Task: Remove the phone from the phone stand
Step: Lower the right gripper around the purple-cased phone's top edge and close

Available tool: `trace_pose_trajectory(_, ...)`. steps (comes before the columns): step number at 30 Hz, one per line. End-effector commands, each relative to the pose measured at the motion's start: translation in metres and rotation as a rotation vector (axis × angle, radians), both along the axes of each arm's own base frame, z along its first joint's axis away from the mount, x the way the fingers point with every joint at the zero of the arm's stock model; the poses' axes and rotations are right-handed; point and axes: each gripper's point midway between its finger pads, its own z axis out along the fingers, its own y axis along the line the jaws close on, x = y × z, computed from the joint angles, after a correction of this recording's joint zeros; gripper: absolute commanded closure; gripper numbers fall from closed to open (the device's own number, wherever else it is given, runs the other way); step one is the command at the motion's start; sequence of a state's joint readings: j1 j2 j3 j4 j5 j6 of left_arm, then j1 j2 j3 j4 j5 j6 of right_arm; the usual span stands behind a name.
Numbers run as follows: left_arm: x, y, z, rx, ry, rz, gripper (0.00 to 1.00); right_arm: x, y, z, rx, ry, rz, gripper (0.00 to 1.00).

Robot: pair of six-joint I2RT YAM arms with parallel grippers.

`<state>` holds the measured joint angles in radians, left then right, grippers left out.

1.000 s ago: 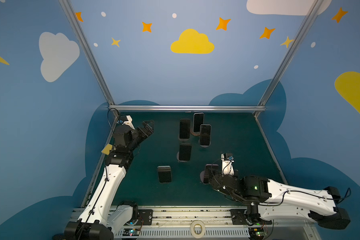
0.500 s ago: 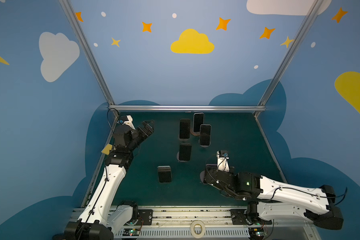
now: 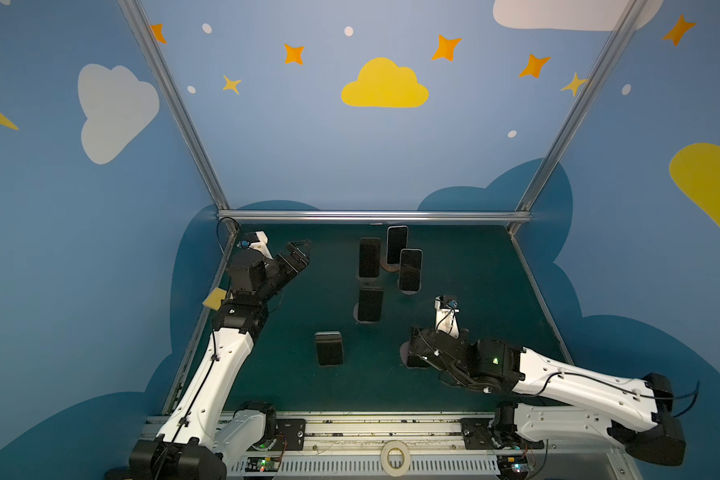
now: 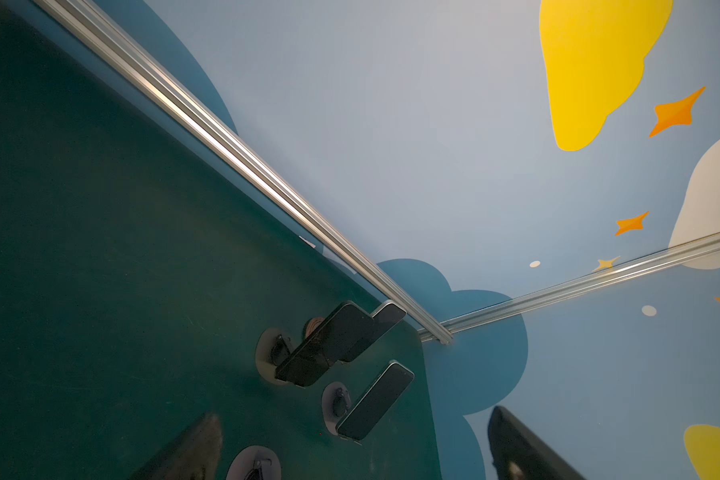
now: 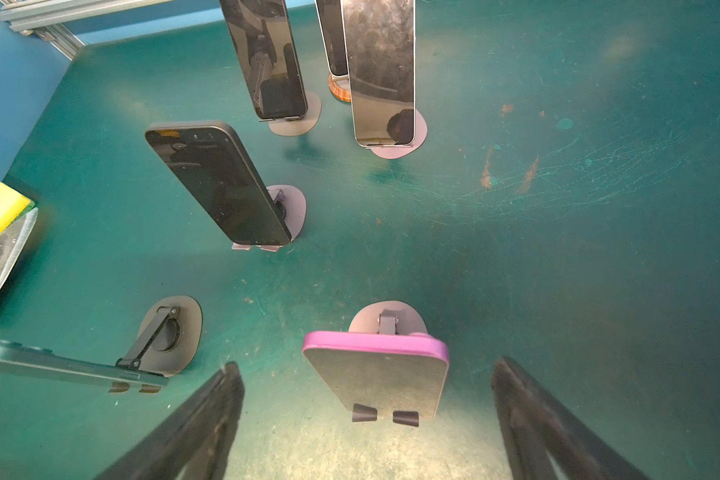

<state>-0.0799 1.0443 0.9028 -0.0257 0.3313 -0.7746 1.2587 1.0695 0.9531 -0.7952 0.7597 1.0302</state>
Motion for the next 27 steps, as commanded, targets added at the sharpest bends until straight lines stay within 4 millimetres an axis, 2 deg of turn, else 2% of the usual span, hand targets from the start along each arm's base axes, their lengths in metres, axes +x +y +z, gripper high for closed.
trace_pose_trajectory(1, 0.000, -0.003, 0.005, -0.002, -0.022, -0.011, 0.01, 0.001, -0.001, -0.006, -0.024, 0.007, 0.005, 0.06)
trace_pose_trajectory(13, -0.003, -0.003, 0.008, 0.004, -0.030, -0.009, 0.01, 0.011, 0.010, -0.024, -0.022, 0.036, 0.022, 0.06)
trace_pose_trajectory(19, -0.002, -0.007, 0.008, -0.010, -0.029, -0.023, 0.01, 0.010, -0.001, -0.033, -0.023, 0.057, -0.032, 0.06)
trace_pose_trajectory(27, 0.001, -0.010, 0.001, -0.033, -0.003, -0.036, 0.01, 0.009, -0.001, -0.042, -0.013, 0.043, -0.001, 0.06)
